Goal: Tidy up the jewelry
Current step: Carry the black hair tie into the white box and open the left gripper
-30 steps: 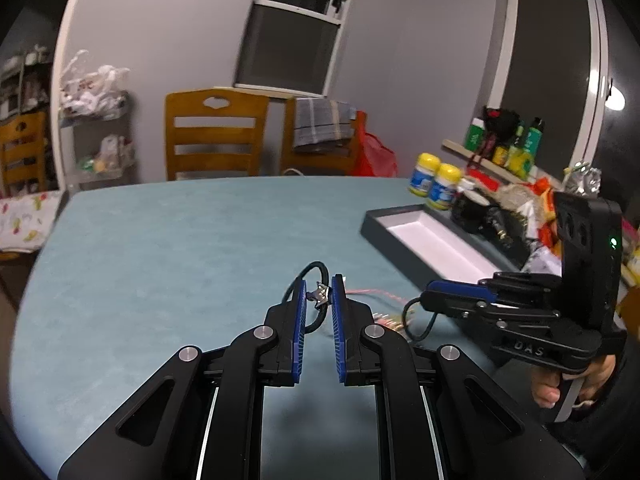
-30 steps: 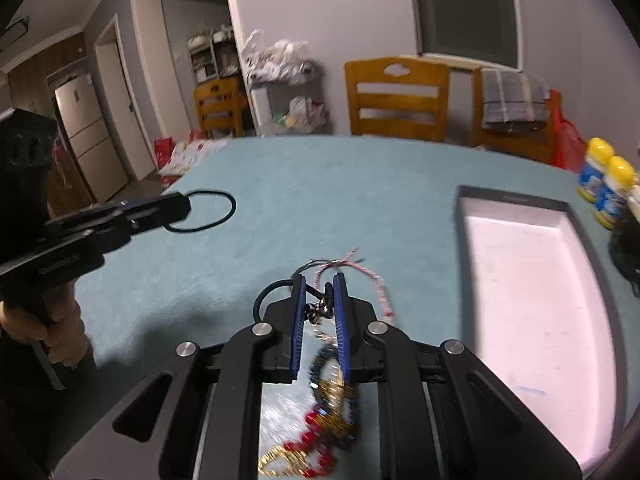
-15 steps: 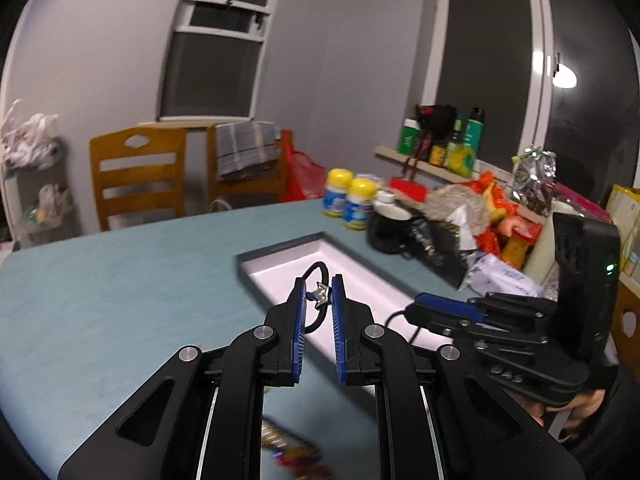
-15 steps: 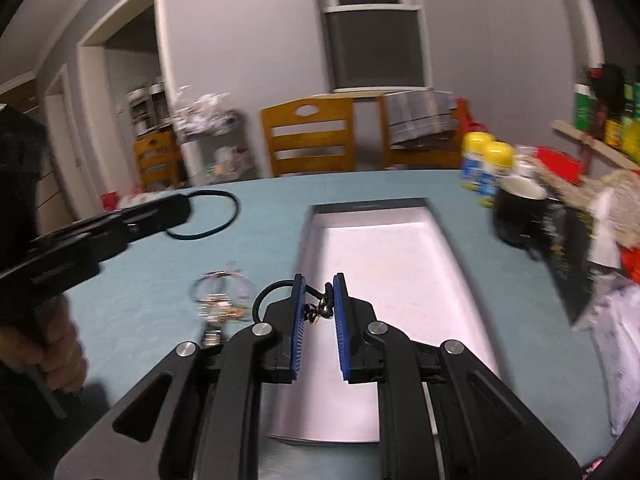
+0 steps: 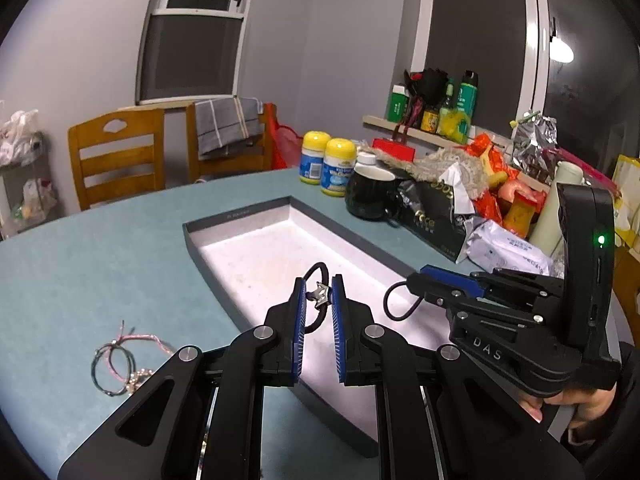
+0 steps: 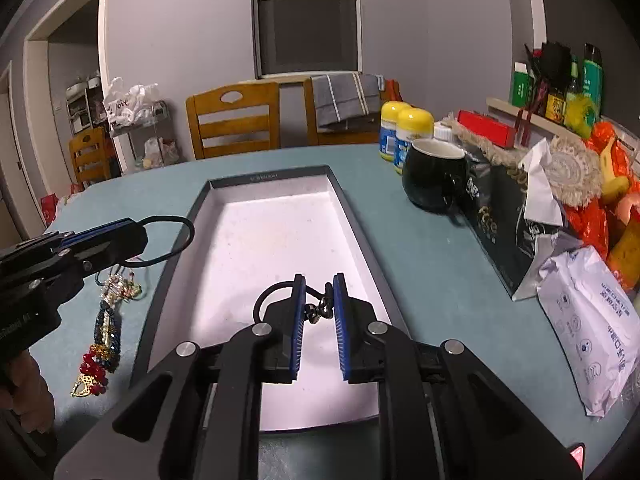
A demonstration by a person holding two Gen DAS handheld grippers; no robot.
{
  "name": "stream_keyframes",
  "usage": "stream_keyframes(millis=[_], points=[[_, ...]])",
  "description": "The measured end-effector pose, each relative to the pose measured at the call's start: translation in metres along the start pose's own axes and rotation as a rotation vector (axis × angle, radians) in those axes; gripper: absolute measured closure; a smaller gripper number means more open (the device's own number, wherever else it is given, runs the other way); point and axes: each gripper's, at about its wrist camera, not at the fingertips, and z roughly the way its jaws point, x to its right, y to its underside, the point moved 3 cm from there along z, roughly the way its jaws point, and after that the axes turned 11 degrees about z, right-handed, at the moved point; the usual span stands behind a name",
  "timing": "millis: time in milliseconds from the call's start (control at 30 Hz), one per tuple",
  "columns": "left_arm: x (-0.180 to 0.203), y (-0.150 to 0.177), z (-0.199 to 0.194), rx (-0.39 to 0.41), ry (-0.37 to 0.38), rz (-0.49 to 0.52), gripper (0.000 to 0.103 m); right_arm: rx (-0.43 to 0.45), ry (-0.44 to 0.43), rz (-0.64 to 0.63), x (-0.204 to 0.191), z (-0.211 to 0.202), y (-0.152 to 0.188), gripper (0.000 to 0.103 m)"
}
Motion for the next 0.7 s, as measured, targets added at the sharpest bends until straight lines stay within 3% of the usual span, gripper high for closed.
stream_keyframes(millis=[267, 700], points=[[0.014, 0.011, 0.017, -0.062, 0.048, 0.038, 0.09, -0.055, 0.03, -0.009, 0.005, 0.01, 0.006, 0.089], [0.015, 0.013, 0.02, -0.078, 0.093, 0.004, 0.09, -0.094, 0.033, 0.003, 0.01, 0.014, 0.008, 0.089]])
